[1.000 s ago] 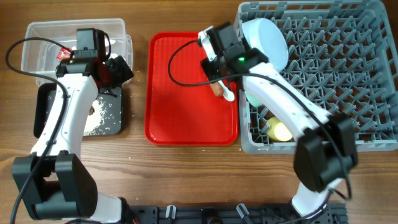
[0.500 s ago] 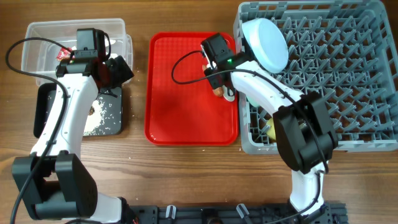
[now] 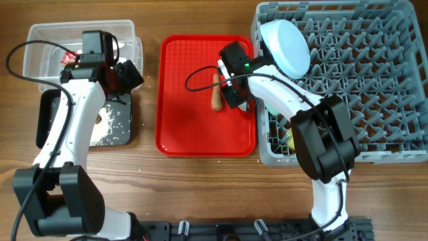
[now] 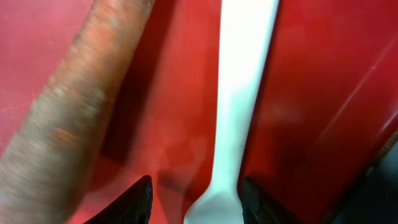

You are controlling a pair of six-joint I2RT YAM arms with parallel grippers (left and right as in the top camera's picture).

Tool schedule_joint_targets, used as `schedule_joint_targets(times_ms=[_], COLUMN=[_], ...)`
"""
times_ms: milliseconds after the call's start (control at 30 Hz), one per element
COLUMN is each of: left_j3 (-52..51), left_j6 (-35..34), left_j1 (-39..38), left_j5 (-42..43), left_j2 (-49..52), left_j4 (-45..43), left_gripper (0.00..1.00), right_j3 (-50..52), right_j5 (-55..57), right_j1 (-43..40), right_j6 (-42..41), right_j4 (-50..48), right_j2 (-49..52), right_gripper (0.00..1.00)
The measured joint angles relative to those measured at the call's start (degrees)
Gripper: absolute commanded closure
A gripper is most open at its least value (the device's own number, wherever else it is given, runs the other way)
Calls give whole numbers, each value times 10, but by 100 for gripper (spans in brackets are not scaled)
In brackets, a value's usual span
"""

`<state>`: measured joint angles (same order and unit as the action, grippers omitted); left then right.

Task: Sort waste into correct bins and load items into the dishwasher rack
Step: 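Reach the right gripper to the red tray and grasp the white spoon, then carry the white spoon into the dish rack and release it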

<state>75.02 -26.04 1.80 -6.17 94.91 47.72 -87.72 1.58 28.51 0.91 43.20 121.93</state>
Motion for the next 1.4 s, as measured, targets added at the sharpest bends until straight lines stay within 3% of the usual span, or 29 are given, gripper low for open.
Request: schedule_joint_targets(times_ms=[267, 600, 767, 1100, 1167, 1400], left_j3=[0, 0, 0, 0, 0, 0], left_j6=[0, 0, 0, 0, 0, 0], left_j1=[0, 0, 0, 0, 0, 0], left_j5=[0, 0, 0, 0, 0, 0], left_j2=[0, 0, 0, 0, 0, 0], left_j4=[0, 0, 0, 0, 0, 0], left_gripper=[0, 0, 0, 0, 0, 0], right_j3=[0, -3, -4, -19, -28, -53], right_j5=[-7, -6, -2, -1, -1, 27], right_j1=[0, 0, -1, -2, -2, -19], right_j6=[-17, -42, -48, -50, -50, -50], right_j4=[-22, -51, -51, -3, 21, 73], right_j2=[0, 19, 20, 16, -9, -265], right_gripper=[72, 73, 89, 91, 91, 91])
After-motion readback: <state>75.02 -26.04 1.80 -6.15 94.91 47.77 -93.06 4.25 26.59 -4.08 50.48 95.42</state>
